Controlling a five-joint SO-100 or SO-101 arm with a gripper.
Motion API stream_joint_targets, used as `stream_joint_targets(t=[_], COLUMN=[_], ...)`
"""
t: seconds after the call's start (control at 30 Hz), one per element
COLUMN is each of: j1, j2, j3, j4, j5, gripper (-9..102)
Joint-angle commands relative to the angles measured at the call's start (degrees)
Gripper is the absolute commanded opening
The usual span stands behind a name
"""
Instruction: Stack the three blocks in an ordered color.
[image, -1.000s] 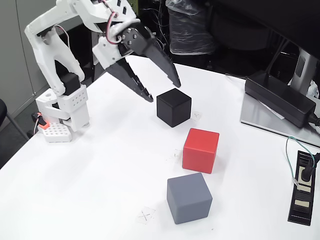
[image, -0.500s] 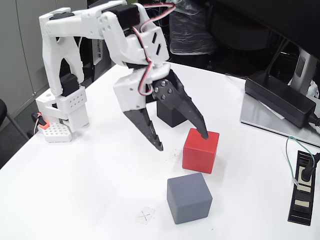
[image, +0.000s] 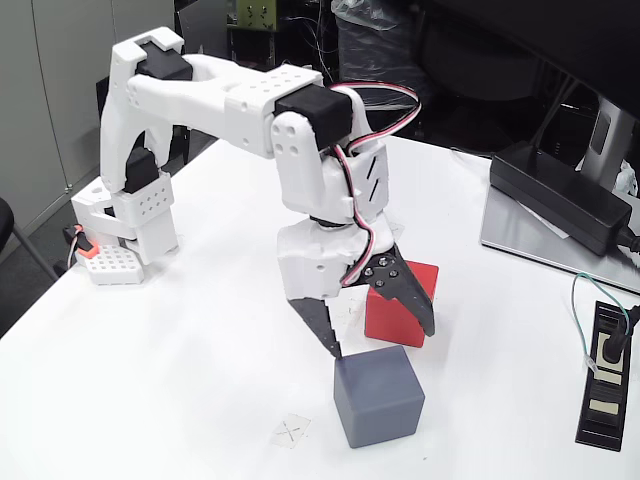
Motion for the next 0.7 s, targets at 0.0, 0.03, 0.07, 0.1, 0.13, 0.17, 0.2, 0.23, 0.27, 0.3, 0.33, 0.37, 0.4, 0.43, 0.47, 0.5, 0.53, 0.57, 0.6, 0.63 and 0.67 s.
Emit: stream_joint_targets(t=[0.0, 0.03, 0.07, 0.1, 0.13, 0.17, 0.2, 0.23, 0.27, 0.3, 0.33, 0.37, 0.4, 0.43, 0.47, 0.5, 0.53, 0.57, 0.6, 0.63, 0.67], j1=[0.35, 0.44, 0.44, 0.62, 1.05, 1.67, 2.11, 2.55, 2.99, 3.25, 3.52, 3.87, 4.31, 4.75, 5.19, 5.45, 5.71, 5.8, 5.89, 5.89, 5.89], j2=[-0.35, -1.14, -2.02, -2.99, -3.96, -4.75, -5.36, -5.71, -5.98, -6.15, -6.15, -6.15, -6.15, -6.15, -6.15, -6.15, -6.15, -6.15, -6.24, -6.24, -6.33], j3=[-5.45, -6.42, -7.38, -8.26, -9.05, -9.93, -10.72, -11.6, -12.57, -13.36, -13.89, -13.89, -14.15, -14.15, -14.15, -14.06, -13.97, -13.97, -13.89, -13.8, -13.71], j4=[2.99, 3.43, 3.6, 3.96, 4.13, 4.22, 4.22, 4.22, 4.22, 4.31, 4.31, 4.39, 4.39, 4.39, 4.48, 4.48, 4.48, 4.48, 4.48, 4.48, 4.48], j5=[-2.29, -2.55, -2.55, -2.55, -2.64, -2.64, -2.64, -2.72, -2.72, -2.9, -3.52, -4.48, -5.71, -6.94, -8.0, -8.88, -9.93, -10.63, -11.25, -12.04, -12.74], gripper=[33, 33, 33, 33, 33, 33, 33, 33, 33, 33, 33, 33, 33, 33, 33, 33, 33, 33, 33, 33, 33])
